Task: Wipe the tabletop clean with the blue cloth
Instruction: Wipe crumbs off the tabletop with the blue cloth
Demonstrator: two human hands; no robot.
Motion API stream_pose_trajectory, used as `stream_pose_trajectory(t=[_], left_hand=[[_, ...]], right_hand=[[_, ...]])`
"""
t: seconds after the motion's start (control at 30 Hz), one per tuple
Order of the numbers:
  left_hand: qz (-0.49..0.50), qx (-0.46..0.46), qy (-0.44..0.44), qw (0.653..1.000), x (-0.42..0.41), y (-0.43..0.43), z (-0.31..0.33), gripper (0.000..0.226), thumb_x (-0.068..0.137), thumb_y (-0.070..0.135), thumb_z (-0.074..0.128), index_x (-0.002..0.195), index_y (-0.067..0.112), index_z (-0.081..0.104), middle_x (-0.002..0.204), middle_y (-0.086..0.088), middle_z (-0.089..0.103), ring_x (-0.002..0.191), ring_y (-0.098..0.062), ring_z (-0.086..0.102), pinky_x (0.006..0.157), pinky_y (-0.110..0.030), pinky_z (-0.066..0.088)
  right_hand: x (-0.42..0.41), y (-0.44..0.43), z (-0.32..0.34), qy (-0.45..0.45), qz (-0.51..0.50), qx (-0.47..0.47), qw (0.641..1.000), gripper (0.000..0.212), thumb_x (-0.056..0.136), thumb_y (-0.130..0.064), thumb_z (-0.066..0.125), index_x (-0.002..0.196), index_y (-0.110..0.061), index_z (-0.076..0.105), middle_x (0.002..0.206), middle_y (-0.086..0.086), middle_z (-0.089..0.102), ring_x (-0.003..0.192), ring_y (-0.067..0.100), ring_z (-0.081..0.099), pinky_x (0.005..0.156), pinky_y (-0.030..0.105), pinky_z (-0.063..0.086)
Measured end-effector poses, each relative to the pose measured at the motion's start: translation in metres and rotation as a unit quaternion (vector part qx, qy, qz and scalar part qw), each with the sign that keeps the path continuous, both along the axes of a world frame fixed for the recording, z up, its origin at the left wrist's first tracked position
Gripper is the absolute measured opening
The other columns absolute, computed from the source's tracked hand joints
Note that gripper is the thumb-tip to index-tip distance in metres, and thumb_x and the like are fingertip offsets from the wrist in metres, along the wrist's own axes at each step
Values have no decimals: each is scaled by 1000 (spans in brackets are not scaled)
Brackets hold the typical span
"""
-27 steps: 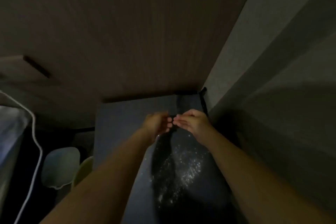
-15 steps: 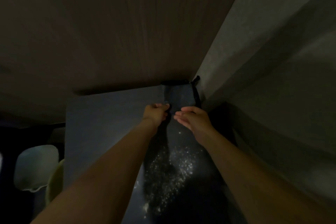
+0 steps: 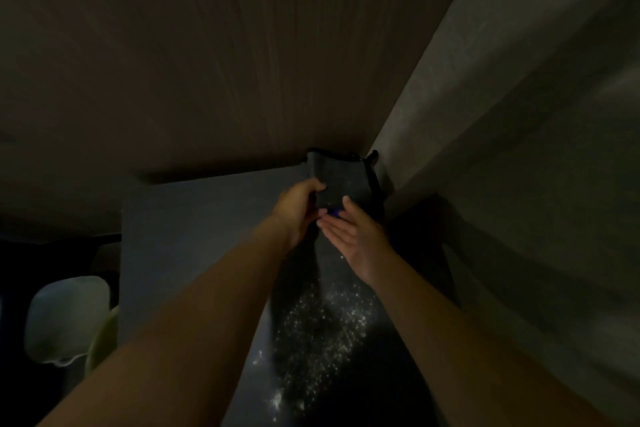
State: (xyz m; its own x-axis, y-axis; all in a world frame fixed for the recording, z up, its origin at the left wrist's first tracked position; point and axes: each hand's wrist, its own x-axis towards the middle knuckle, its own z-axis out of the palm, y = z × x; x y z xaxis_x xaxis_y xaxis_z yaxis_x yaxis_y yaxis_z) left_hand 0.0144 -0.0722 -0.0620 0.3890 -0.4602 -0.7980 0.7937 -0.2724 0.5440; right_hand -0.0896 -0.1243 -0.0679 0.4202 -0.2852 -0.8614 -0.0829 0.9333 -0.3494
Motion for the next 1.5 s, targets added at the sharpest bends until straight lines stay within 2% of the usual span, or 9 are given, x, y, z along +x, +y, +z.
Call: stream_pose_trajectory(t=[0.13, 0.37, 0.53, 0.73, 0.83, 0.97, 1.1, 1.2, 1.5], left_hand=[[-16, -44, 25, 999, 2, 2, 8, 31, 90, 8, 45, 120, 5, 52, 108, -13, 60, 92, -22, 59, 72, -27, 49], [-106, 27, -181, 977, -6, 5, -2, 13, 92, 2, 46, 92, 11, 54, 93, -6, 54, 88, -20, 54, 80, -33, 47], [-353, 113, -518, 771, -24, 15, -17, 39, 88, 8, 55, 127, 5, 49, 125, -13, 52, 117, -26, 50, 95, -29, 39], [-517, 168, -562, 623, -39, 16, -35, 85, 92, 39, 53, 153, 11, 0, 162, -7, -3, 148, -22, -7, 119, -33, 7], [-542, 175, -558, 603, -38, 18, -39, 89, 92, 43, 51, 152, 11, -8, 161, -8, -12, 147, -21, -14, 121, -34, 3], [-536, 171, -561, 607, -37, 18, -38, 88, 92, 44, 50, 153, 12, -4, 161, -7, -11, 148, -20, -12, 119, -33, 1], [-536, 166, -564, 606, -37, 18, -37, 85, 93, 47, 47, 153, 11, -2, 161, -7, -8, 148, -19, -12, 119, -34, 1], [-538, 164, -570, 599, -36, 18, -37, 80, 94, 46, 46, 153, 10, 5, 161, -8, -3, 148, -19, -10, 119, -33, 2], [-540, 164, -590, 577, -33, 18, -36, 84, 91, 41, 53, 153, 11, 6, 161, -10, 0, 149, -21, -5, 121, -35, 5]], right_hand=[[13, -11, -2, 2, -105, -20, 994, 41, 96, -23, 56, 135, -13, 47, 138, 18, 53, 126, 28, 53, 101, 38, 41], [23, -38, -7, 13, -141, -81, 987, 59, 92, -10, 58, 146, -24, 38, 138, 13, 53, 118, 28, 56, 73, 31, 53], [26, -49, -3, -47, -167, -71, 982, 58, 92, -6, 56, 145, -18, 39, 136, 15, 55, 115, 29, 57, 68, 32, 54], [15, -41, -13, 44, -125, -86, 988, 52, 94, -4, 53, 144, -12, 41, 141, 10, 49, 127, 29, 50, 92, 33, 50], [4, -28, -14, 110, -85, -191, 972, 53, 92, 3, 53, 142, -8, 41, 141, 15, 48, 126, 32, 50, 95, 33, 47], [-12, -5, -8, 352, 209, -527, 745, 61, 88, -7, 62, 143, -8, 37, 143, 13, 41, 130, 29, 44, 103, 34, 41], [-22, 1, -19, 311, 423, -720, 453, 81, 75, -13, 76, 146, -8, 38, 145, 15, 43, 135, 32, 41, 109, 41, 36], [-17, -12, -30, 230, 505, -732, 395, 81, 81, -11, 71, 150, -7, 28, 156, 13, 30, 145, 29, 25, 118, 41, 15], [-4, -37, -35, 224, 549, -686, 422, 67, 100, -14, 46, 154, -11, 8, 162, 6, 10, 150, 19, 5, 120, 32, 0]])
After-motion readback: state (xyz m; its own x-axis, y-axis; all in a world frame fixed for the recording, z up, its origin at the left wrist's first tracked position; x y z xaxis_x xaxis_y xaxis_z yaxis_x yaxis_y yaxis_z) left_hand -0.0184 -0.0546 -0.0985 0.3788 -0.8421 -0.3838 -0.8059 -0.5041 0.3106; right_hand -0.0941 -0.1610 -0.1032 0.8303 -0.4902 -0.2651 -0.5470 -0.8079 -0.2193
